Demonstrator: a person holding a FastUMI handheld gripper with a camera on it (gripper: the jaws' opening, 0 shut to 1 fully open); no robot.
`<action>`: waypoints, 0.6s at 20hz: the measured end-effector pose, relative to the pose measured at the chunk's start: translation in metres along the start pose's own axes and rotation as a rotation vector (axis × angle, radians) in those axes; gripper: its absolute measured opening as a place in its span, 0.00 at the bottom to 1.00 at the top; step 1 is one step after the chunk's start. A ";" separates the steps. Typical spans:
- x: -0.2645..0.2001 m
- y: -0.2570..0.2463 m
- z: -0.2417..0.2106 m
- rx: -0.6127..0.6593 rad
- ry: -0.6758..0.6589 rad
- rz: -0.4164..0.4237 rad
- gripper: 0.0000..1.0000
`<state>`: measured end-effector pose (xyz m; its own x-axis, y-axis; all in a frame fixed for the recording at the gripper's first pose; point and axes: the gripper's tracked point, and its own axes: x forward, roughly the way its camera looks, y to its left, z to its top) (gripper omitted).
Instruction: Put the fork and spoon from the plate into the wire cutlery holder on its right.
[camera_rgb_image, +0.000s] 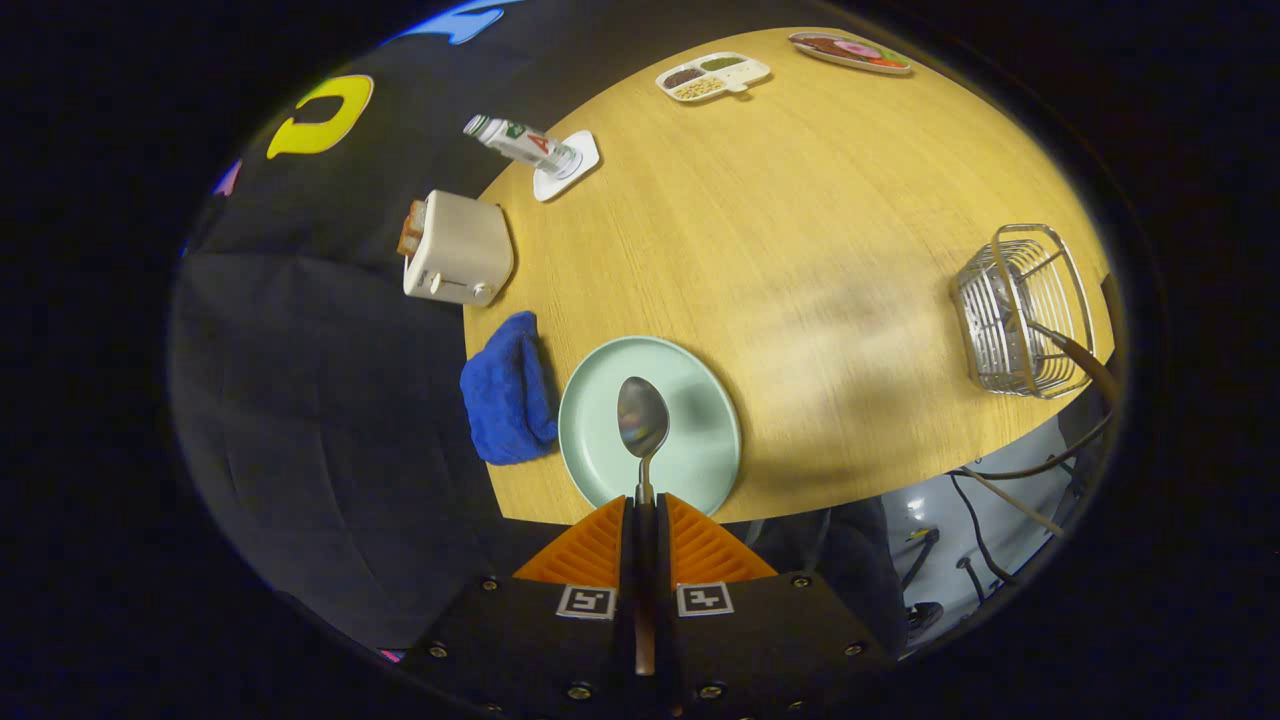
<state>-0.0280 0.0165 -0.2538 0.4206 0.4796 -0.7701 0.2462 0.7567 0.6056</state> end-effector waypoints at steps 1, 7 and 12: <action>-0.009 -0.008 0.006 0.020 -0.022 -0.002 0.08; -0.060 -0.065 0.037 0.173 -0.147 -0.016 0.08; -0.095 -0.106 0.053 0.280 -0.231 -0.036 0.08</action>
<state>-0.0481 -0.1324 -0.2343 0.5857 0.3178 -0.7456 0.4803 0.6050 0.6351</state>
